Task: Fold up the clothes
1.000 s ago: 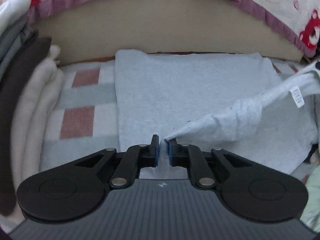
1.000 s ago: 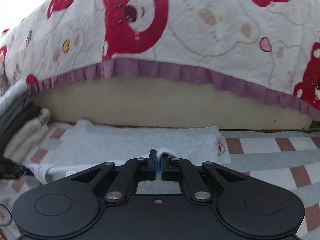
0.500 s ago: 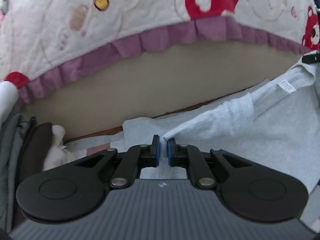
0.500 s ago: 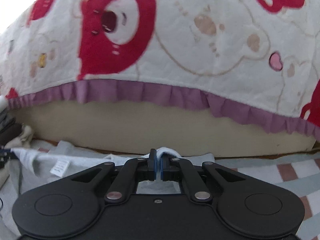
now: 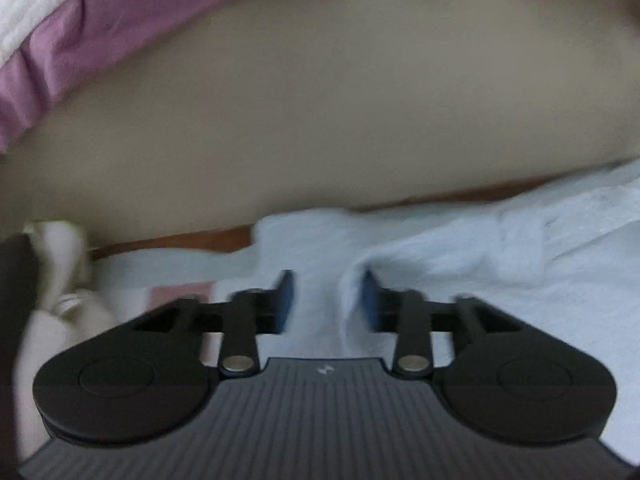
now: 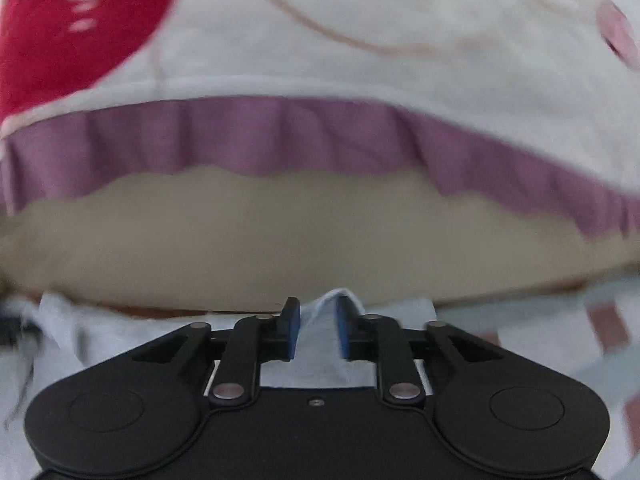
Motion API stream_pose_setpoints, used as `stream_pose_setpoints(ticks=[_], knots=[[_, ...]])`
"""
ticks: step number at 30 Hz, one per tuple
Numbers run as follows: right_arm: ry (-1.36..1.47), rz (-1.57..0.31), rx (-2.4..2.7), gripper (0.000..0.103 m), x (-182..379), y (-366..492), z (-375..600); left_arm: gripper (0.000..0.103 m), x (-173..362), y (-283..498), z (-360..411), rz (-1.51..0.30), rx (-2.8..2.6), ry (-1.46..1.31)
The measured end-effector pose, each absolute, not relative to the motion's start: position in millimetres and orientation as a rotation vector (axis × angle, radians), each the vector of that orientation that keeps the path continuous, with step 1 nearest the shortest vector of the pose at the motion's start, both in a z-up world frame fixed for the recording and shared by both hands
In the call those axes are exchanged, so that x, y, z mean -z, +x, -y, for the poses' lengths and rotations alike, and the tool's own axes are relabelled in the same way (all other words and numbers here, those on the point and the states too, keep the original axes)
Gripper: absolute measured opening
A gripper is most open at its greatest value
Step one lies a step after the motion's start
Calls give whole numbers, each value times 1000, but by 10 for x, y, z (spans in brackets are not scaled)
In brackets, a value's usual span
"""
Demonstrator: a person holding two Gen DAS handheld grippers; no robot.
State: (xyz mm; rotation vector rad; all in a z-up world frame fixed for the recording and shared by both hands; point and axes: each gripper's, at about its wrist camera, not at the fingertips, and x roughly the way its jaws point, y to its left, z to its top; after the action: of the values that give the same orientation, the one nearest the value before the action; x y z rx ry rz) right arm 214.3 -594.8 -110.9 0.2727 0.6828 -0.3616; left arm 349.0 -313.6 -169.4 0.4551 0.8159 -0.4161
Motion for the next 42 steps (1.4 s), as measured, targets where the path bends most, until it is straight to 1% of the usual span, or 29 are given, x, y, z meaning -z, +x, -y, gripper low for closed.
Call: stream_pose_setpoints(ticks=[1, 2, 5, 8, 12, 14, 16, 19, 21, 25, 28, 30, 31, 32, 34, 35, 36, 37, 38, 42], knots=[[294, -664, 367, 36, 1135, 2042, 5928, 49, 1681, 3413, 3103, -773, 408, 485], [297, -657, 364, 45, 1154, 1931, 5890, 59, 1643, 3312, 3048, -731, 415, 502], [217, -679, 331, 49, 1205, 1591, 5756, 71, 1516, 2993, 2819, -635, 456, 523], [113, -720, 301, 50, 1282, 1224, 5633, 77, 1502, 2709, 2465, -653, 514, 480], [44, -787, 244, 56, 1418, 775, 5512, 77, 1614, 2383, 2035, -699, 521, 428], [39, -811, 249, 56, 1482, 626, 5474, 77, 1674, 2219, 1855, -694, 493, 418], [63, -788, 274, 56, 1527, 458, 5443, 77, 1691, 2160, 1748, -720, 506, 394], [127, -735, 299, 56, 1568, 247, 5426, 77, 1700, 2118, 1723, -736, 555, 374], [166, -758, 284, 56, 1634, 277, 5428, 77, 1745, 2103, 1788, -731, 563, 415], [72, -770, 313, 56, 1759, 303, 5303, 77, 1881, 2160, 1868, -762, 537, 451], [81, -739, 329, 56, 1793, 245, 5312, 77, 1912, 2253, 1863, -766, 524, 412], [82, -758, 348, 56, 1846, 261, 5349, 61, 1936, 2321, 1897, -724, 517, 434], [81, -771, 354, 56, 1870, 263, 5365, 32, 1953, 2358, 1915, -715, 511, 452], [55, -781, 353, 54, 1899, 287, 5366, 0, 1973, 2399, 1930, -718, 504, 471], [6, -800, 350, 45, 1956, 335, 5369, 0, 1973, 2460, 1920, -720, 492, 466], [6, -805, 339, 29, 1961, 365, 5396, 0, 1958, 2480, 1909, -710, 473, 466], [6, -808, 333, 17, 1935, 393, 5434, 0, 1935, 2495, 1898, -693, 445, 473], [5, -811, 328, 14, 1909, 422, 5472, 0, 1900, 2519, 1881, -669, 417, 478], [4, -814, 324, 8, 1881, 449, 5510, 0, 1855, 2549, 1859, -640, 389, 480], [-4, -799, 357, 5, 1713, 519, 5624, 0, 1704, 2751, 1829, -573, 322, 490]])
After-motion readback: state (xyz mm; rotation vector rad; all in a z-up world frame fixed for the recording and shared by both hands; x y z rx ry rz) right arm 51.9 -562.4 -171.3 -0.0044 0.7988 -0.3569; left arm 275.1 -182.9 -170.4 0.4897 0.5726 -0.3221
